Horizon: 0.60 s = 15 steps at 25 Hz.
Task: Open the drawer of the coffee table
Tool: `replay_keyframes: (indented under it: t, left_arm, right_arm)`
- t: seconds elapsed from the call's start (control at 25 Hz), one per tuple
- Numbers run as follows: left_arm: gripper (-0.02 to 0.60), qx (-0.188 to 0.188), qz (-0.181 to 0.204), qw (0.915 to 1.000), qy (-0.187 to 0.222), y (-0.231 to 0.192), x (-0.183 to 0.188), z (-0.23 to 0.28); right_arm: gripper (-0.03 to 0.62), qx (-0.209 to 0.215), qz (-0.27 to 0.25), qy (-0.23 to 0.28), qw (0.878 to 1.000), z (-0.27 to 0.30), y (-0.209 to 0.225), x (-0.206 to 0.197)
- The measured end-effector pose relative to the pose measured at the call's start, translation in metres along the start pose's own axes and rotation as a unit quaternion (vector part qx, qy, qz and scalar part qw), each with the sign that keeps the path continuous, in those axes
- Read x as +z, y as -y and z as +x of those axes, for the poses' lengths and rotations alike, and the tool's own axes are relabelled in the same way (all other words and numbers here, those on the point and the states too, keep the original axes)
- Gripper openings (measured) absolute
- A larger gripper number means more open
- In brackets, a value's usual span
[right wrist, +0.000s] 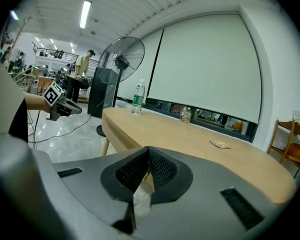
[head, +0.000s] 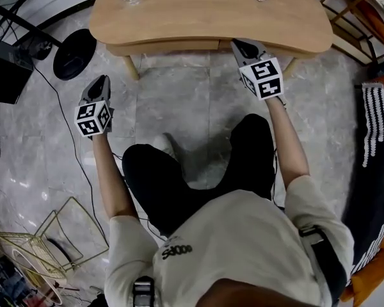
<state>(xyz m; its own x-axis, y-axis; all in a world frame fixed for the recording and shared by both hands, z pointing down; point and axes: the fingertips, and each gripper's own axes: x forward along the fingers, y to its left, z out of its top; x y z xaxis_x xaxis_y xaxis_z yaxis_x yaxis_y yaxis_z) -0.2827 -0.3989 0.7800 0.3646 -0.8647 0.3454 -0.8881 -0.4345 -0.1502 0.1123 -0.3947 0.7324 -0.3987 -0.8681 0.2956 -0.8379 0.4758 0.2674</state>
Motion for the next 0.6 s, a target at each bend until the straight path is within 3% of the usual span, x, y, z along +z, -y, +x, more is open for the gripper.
replay_keyframes:
  t: [0.16,0.32,0.6]
  left_arm:
    - [0.084,-0.014,0.004,0.9999,-0.007,0.001,-0.005,0.018]
    - [0.141,-0.041,0.006,0.9990,-0.018,0.002,-0.017,0.042]
    - [0.328,-0.083,-0.003,0.9964,-0.014,-0.003,-0.031,0.081]
  right_arm:
    - [0.009,0.013,0.009,-0.003,1.000,0.012,-0.009,-0.013]
    - [0.095,0.041,0.028,-0.023,0.999,0.033,-0.025,-0.032]
    - [0.201,0.043,0.058,-0.051,0.996,0.074,-0.038,-0.059]
